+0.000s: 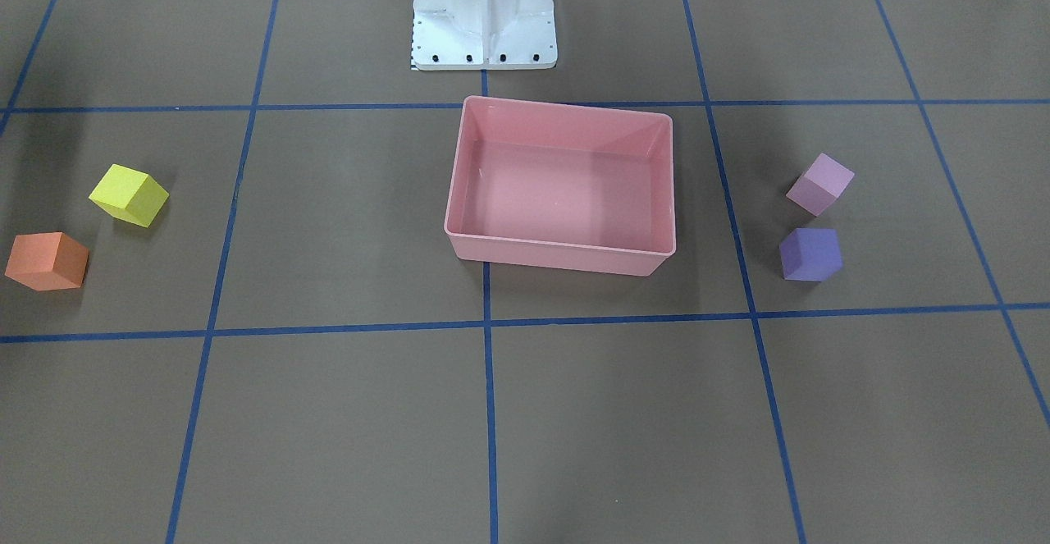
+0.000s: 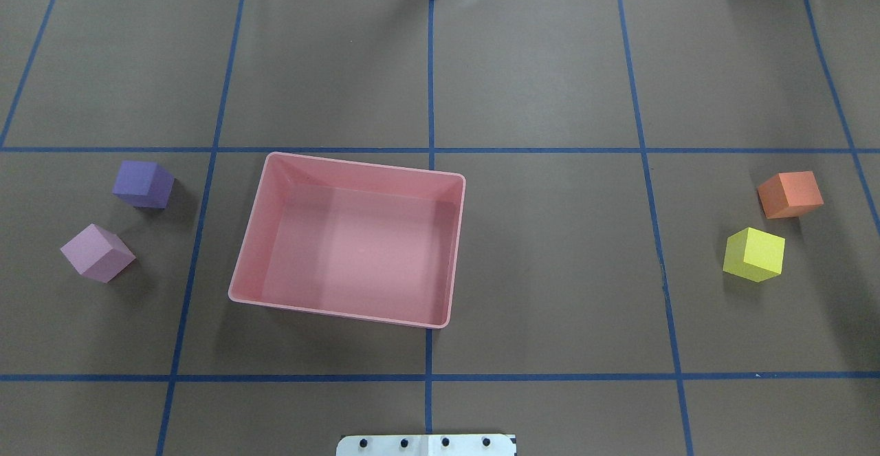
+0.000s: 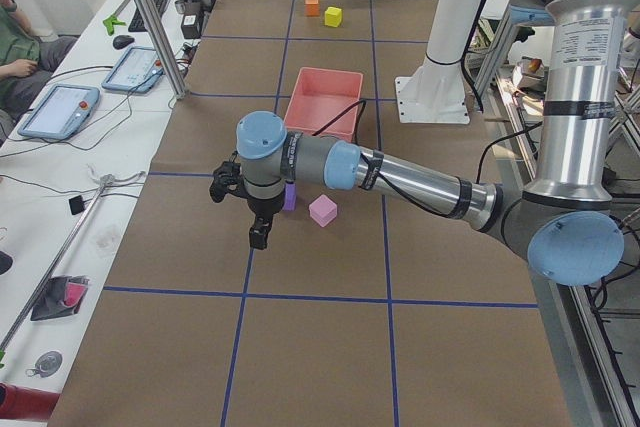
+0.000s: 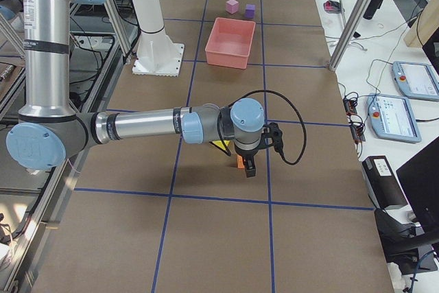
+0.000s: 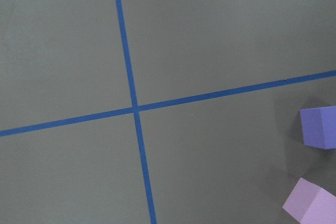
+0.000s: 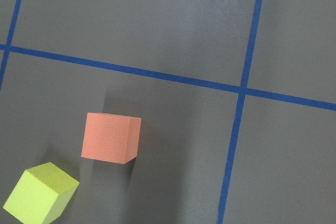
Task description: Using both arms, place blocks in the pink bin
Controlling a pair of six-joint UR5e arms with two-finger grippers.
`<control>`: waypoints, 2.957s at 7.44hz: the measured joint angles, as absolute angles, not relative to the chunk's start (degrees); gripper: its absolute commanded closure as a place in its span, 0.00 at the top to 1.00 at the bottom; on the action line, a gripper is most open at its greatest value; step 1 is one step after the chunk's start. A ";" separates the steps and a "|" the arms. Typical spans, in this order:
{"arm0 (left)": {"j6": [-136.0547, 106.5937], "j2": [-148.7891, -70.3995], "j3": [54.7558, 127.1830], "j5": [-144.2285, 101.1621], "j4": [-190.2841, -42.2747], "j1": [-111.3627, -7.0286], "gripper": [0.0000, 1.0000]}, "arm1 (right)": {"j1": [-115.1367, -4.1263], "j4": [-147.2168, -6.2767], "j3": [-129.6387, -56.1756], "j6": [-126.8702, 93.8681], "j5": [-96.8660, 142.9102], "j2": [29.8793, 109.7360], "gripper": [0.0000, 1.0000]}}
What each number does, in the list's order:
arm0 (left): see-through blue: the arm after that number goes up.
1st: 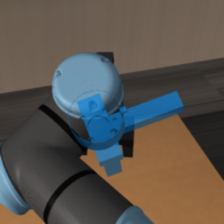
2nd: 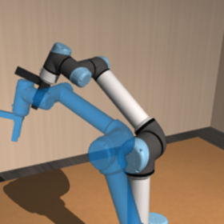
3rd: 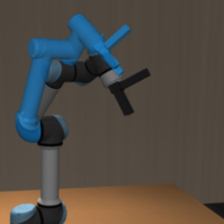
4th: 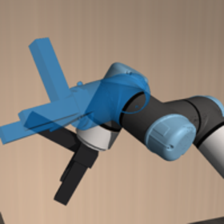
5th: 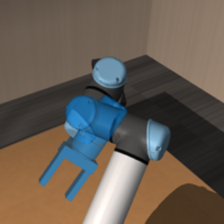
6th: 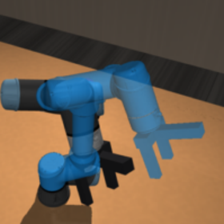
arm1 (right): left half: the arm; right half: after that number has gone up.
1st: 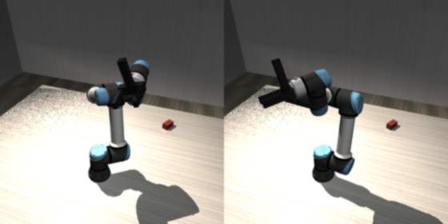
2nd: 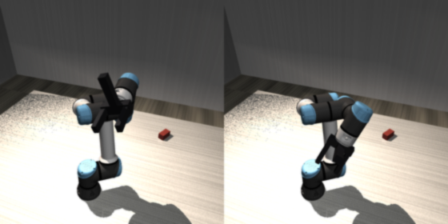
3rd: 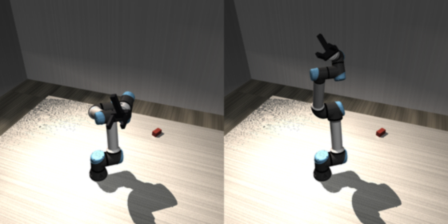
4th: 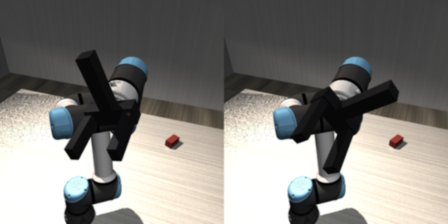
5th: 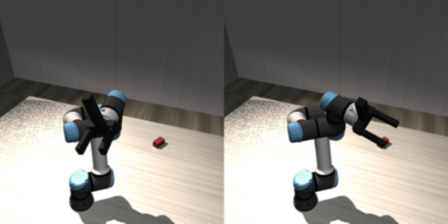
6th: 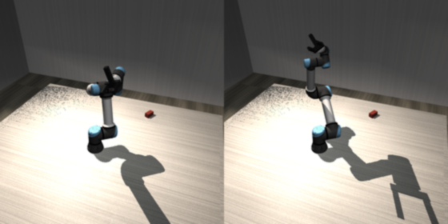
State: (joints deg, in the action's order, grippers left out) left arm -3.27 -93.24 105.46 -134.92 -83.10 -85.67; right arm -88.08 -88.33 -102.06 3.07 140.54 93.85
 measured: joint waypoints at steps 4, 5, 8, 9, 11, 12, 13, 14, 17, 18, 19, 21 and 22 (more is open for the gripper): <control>-6.94 -93.10 107.81 -135.31 -84.44 -82.72 1.00 | -86.81 -88.14 -101.26 1.43 139.66 94.00 1.00; -7.85 -92.92 108.23 -135.40 -84.54 -81.38 1.00 | -86.78 -88.20 -101.33 -0.52 139.71 94.18 1.00; -17.06 -92.25 110.29 -134.65 -88.28 -74.87 1.00 | -86.29 -88.03 -101.62 -3.84 139.90 93.86 1.00; -17.68 -91.27 111.21 -132.67 -91.33 -71.22 1.00 | -86.10 -87.98 -101.68 -4.03 139.92 93.75 1.00; -17.55 -89.61 113.66 -126.23 -95.55 -62.00 0.99 | -85.90 -87.92 -101.75 -4.29 139.92 93.66 1.00; -17.49 -89.37 114.23 -124.76 -96.12 -58.49 0.99 | -85.66 -87.93 -101.84 -5.32 139.92 93.66 1.00; -17.44 -89.29 114.43 -123.85 -96.39 -55.71 0.99 | -84.85 -87.89 -102.29 -7.81 139.89 93.63 1.00; -17.42 -89.22 114.46 -122.88 -96.65 -53.58 0.99 | -83.35 -87.63 -103.26 -11.31 139.81 93.59 1.00; -17.40 -88.85 113.94 -119.41 -97.13 -48.99 0.99 | -79.19 -83.41 -104.50 -21.02 139.71 93.52 1.00; -17.40 -88.51 113.48 -118.89 -97.15 -48.03 0.99 | -77.82 -82.40 -104.55 -23.07 139.62 93.49 1.00; -17.40 -88.22 112.99 -118.70 -97.16 -47.41 0.99 | -76.86 -81.66 -104.62 -24.45 139.54 93.46 1.00; -17.40 -87.73 111.77 -118.65 -97.25 -46.83 0.99 | -76.01 -80.41 -104.66 -26.11 139.51 93.43 1.00; -17.38 -87.69 110.96 -118.65 -97.28 -46.69 0.99 | -75.81 -80.19 -104.70 -26.46 139.54 93.43 1.00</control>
